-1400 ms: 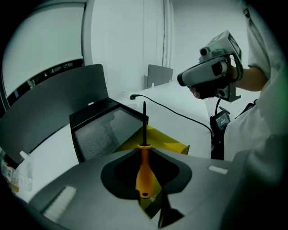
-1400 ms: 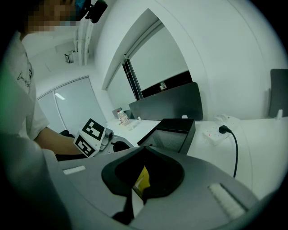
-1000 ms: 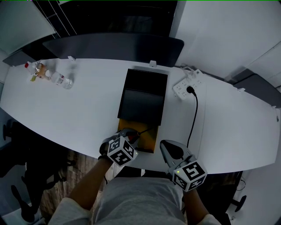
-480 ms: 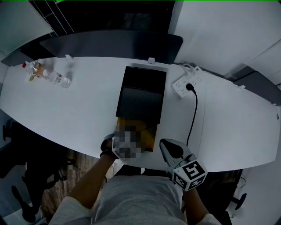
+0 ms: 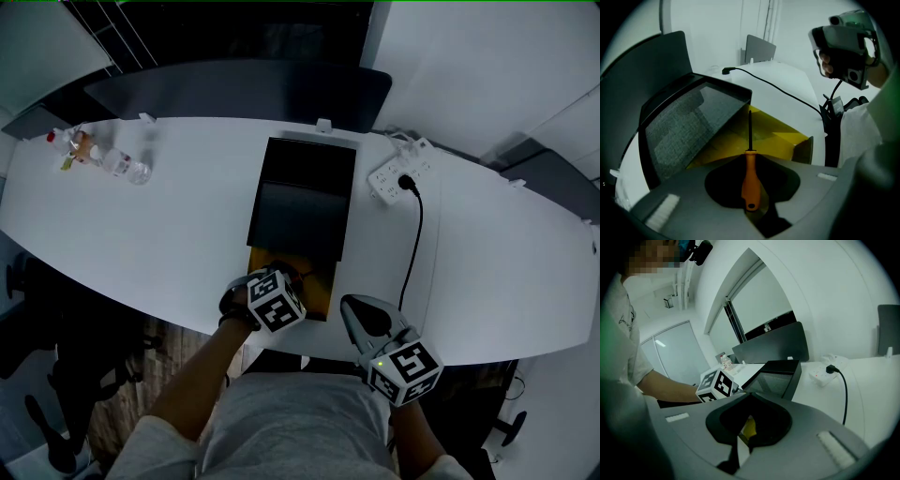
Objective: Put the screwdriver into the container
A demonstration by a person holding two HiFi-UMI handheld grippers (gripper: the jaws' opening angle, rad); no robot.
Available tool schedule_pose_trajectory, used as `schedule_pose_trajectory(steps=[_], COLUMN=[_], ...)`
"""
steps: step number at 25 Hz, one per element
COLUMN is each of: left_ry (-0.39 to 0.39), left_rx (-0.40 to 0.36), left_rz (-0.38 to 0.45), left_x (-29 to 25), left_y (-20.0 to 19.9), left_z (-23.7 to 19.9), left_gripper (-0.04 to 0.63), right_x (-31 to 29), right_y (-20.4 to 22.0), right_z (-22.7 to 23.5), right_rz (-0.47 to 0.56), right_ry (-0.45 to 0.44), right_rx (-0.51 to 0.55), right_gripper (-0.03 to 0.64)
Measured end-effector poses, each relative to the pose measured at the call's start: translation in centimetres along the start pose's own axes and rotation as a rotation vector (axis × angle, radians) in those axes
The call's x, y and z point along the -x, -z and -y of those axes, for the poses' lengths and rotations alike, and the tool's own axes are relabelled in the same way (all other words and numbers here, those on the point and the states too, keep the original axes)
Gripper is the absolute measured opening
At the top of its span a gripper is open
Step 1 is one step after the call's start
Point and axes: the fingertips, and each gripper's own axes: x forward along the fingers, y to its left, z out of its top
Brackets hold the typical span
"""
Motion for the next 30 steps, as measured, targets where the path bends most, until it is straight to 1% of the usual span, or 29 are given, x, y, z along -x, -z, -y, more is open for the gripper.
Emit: schedule_pose_trajectory(steps=[9,16,22,30], left_ry=[0.014,0.012,0.029,0.018], left_rx=[0.019,0.02,0.022,0.029], left_rz=[-0.017,-0.027,-0.041,-0.041], left_x=[-0.76,-1.09,-1.1,-1.1], left_y=[0.11,0.09,0.28,0.24], left_z=[0.04,-0.02,0.25,0.16], left_gripper=[0.071,0.071,0.074,0.077], right_x=[0.18,0.35,0.25,0.24], right_y=[-0.05,-0.13,-0.18,-0.35], right_z=[0.33,0.67,0.51,0.45], right_rz=[0.008,0.01,0.01,0.012], right_ry=[0.003,0.006,-0.003,-0.011], right_rx=[-0.008,-0.011,-0.009,-0.007], right_gripper=[0.015,0.015,0.015,0.015])
